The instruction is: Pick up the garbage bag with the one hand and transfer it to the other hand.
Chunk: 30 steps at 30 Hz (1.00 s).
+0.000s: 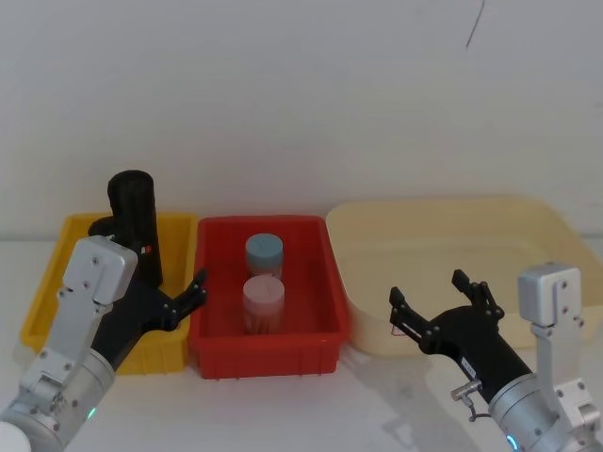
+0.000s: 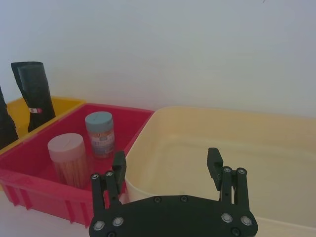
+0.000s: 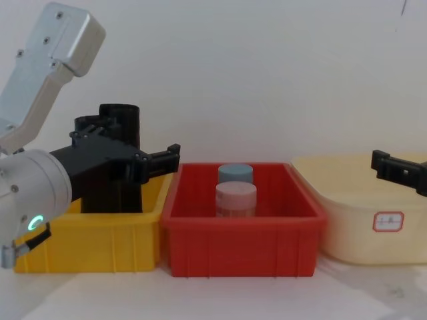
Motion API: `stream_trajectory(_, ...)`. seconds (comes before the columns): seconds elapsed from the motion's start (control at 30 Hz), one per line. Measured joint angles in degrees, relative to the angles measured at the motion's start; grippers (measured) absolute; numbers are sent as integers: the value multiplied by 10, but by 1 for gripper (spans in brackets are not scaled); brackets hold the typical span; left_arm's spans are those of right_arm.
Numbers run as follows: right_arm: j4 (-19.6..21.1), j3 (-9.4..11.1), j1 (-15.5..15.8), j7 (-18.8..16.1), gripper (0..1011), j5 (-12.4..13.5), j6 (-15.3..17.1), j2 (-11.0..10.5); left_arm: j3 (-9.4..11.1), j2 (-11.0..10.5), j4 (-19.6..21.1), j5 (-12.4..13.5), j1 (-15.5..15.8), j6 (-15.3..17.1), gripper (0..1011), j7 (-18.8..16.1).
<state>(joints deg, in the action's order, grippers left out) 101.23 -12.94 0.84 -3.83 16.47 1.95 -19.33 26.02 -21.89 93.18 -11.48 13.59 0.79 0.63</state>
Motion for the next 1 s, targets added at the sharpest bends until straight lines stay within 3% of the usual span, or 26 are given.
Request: stream_trajectory(1.0,0,0,0,0,1001,0,0,0,0,0,0,0,0,0,1000,0)
